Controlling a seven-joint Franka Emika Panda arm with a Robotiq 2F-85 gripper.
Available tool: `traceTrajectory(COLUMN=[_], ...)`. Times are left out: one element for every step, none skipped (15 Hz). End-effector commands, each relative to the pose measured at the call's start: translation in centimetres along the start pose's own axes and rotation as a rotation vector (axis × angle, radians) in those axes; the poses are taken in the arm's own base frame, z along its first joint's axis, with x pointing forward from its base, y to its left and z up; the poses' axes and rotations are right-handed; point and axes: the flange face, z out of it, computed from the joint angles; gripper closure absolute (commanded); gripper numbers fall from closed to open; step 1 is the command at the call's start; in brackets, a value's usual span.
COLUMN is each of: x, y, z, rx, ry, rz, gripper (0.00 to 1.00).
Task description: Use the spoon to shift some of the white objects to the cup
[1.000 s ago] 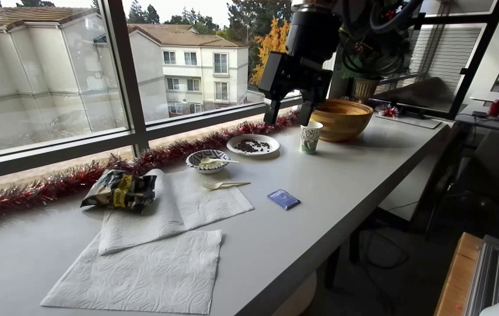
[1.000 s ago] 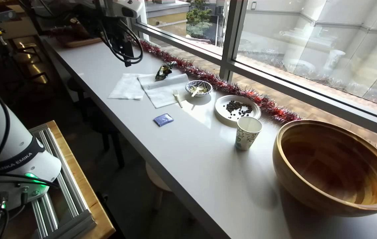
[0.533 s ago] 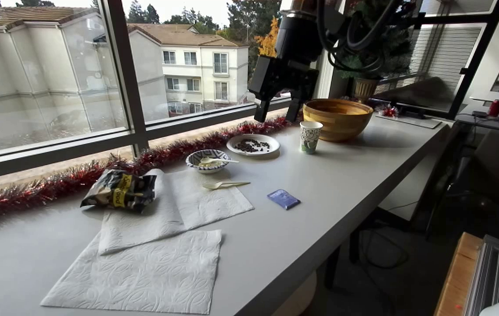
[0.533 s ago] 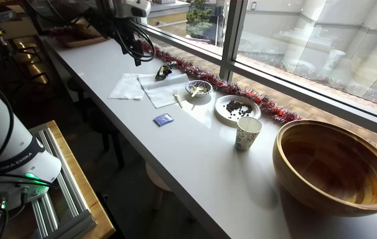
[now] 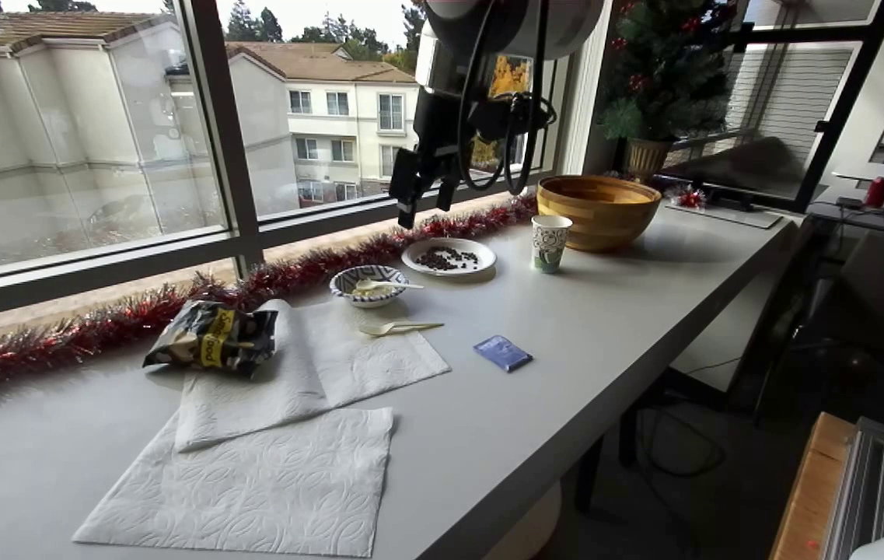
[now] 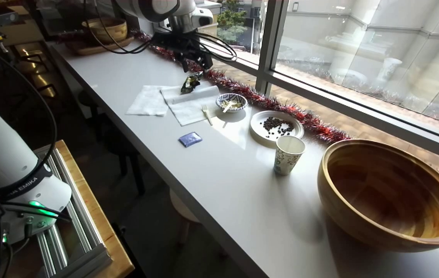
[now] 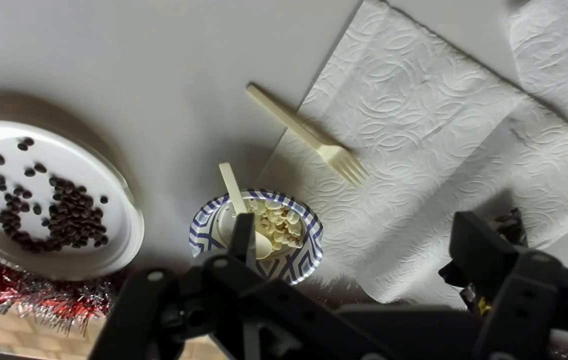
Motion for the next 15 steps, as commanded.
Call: traceTrajectory(x=[4.1,5.0,5.5,6.0,6.4,6.8,7.1,7.4,6.1,6.4,6.6,6.7,6.8,6.9,7.1], y=[2.3,2.8,3.3,3.8,4.1,4.5,4.8,5.0,4.4,4.6,4.8,5.0,5.0,4.9,5.1], z=[4.4,5.4,6.4,7.2,8.2,8.9,9.7,9.9,9.1,9.7,10.0,10.1,10.1,10.0,10.4], rx=[-0.003,0.001,0.007,0.011,0.019,0.022,0.036,0.061,0.026,0.038,0.044,0.046,0.047,0.048,0.048], ry=[0.074,0.105,0.12,0.135,0.153,0.179,0.209,0.207,0.173,0.18,0.183,0.185,0.188,0.19,0.2], rz=[-0.082,-0.099,-0.104,-0.112,-0.123,-0.131,-0.067,-0.017,-0.069,-0.05,-0.039,-0.034,-0.032,-0.032,-0.054], gripper=[0.0,0.0,0.0,0.0,0.0,0.0,0.0,0.0,0.0,0.0,0.0,0.0,0.0,0.0,0.0])
